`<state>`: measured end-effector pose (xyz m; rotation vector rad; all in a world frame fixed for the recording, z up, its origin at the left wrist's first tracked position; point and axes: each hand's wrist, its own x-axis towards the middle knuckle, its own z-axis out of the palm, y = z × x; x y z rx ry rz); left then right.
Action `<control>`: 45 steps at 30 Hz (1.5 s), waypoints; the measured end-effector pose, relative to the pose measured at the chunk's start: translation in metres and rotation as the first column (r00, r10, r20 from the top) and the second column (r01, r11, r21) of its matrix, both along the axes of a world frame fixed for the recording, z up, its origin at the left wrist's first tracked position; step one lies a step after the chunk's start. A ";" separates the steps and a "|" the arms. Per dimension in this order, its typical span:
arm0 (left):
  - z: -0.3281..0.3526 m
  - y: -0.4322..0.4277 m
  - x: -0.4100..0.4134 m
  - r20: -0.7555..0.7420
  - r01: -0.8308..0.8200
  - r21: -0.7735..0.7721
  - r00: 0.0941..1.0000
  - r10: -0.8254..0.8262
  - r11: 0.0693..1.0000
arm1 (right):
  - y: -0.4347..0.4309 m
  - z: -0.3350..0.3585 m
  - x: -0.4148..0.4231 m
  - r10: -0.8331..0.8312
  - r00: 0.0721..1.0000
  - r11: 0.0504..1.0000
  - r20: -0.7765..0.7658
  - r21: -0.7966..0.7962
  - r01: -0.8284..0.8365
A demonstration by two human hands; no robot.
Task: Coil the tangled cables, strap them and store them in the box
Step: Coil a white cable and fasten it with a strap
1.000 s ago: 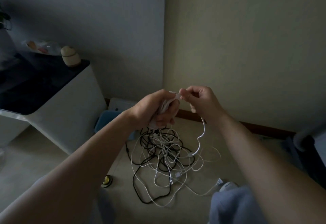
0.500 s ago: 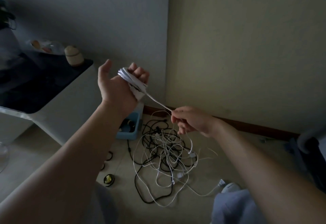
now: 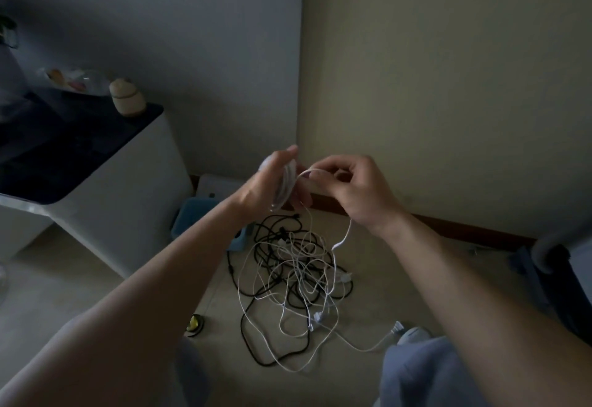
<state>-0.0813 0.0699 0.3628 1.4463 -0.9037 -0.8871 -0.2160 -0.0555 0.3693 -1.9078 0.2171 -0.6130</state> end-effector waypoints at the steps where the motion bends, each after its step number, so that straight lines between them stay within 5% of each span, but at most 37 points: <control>1: 0.000 -0.002 -0.006 0.008 0.102 0.057 0.995 -0.103 0.993 | -0.004 0.001 -0.001 -0.036 0.999 0.999 0.022 -0.010 0.036; 4: 0.006 -0.001 -0.022 -0.154 0.299 0.097 0.947 -0.283 0.949 | -0.016 0.004 -0.003 -0.122 0.991 0.992 0.048 0.044 0.120; 10: 0.033 0.008 -0.022 -0.462 0.432 -0.287 0.719 -0.519 0.855 | -0.036 -0.006 -0.006 -0.014 0.999 0.963 -0.048 0.267 0.026; 14: 0.039 0.017 -0.012 -0.615 0.233 -0.403 0.648 -0.450 0.885 | -0.038 -0.017 -0.004 0.067 0.981 0.965 -0.180 0.261 -0.018; 21: 0.036 0.016 0.008 -0.691 -0.368 -0.396 0.723 -0.010 0.841 | -0.023 -0.018 -0.008 0.266 0.781 0.948 -0.565 0.299 -0.106; 23: 0.030 0.014 0.014 -0.584 -0.428 -0.341 0.794 0.169 0.837 | -0.016 -0.014 -0.007 0.244 0.805 0.961 -0.540 0.248 -0.125; 25: 0.024 0.012 0.015 -0.295 -0.420 -0.280 0.893 0.339 0.863 | -0.008 -0.008 -0.004 0.197 0.864 0.977 -0.463 0.163 -0.135; 28: 0.016 0.008 0.004 0.102 -0.331 -0.226 0.927 0.360 0.916 | -0.002 0.004 -0.005 0.147 0.931 0.989 -0.333 0.023 -0.147; 32: 0.012 0.007 -0.007 0.402 -0.248 -0.221 0.858 0.320 0.943 | -0.007 0.016 -0.016 0.302 0.922 0.938 -0.244 0.247 -0.242; 36: 0.010 0.007 -0.002 0.747 -0.138 -0.017 0.656 0.104 0.990 | -0.013 0.024 -0.022 0.327 0.923 0.932 -0.202 0.230 -0.280; 40: 0.007 -0.001 -0.014 0.774 -0.021 0.162 0.623 -0.114 0.987 | -0.016 0.024 -0.019 0.132 0.991 0.965 -0.028 0.234 -0.122; 43: 0.009 -0.002 -0.022 0.446 0.089 0.316 0.865 -0.231 0.944 | -0.019 0.020 -0.016 0.023 0.999 0.974 0.044 0.222 -0.032; 45: 0.015 0.001 -0.024 0.181 0.235 0.300 0.938 -0.297 0.925 | -0.024 0.017 -0.015 -0.067 0.995 0.973 0.068 0.226 0.050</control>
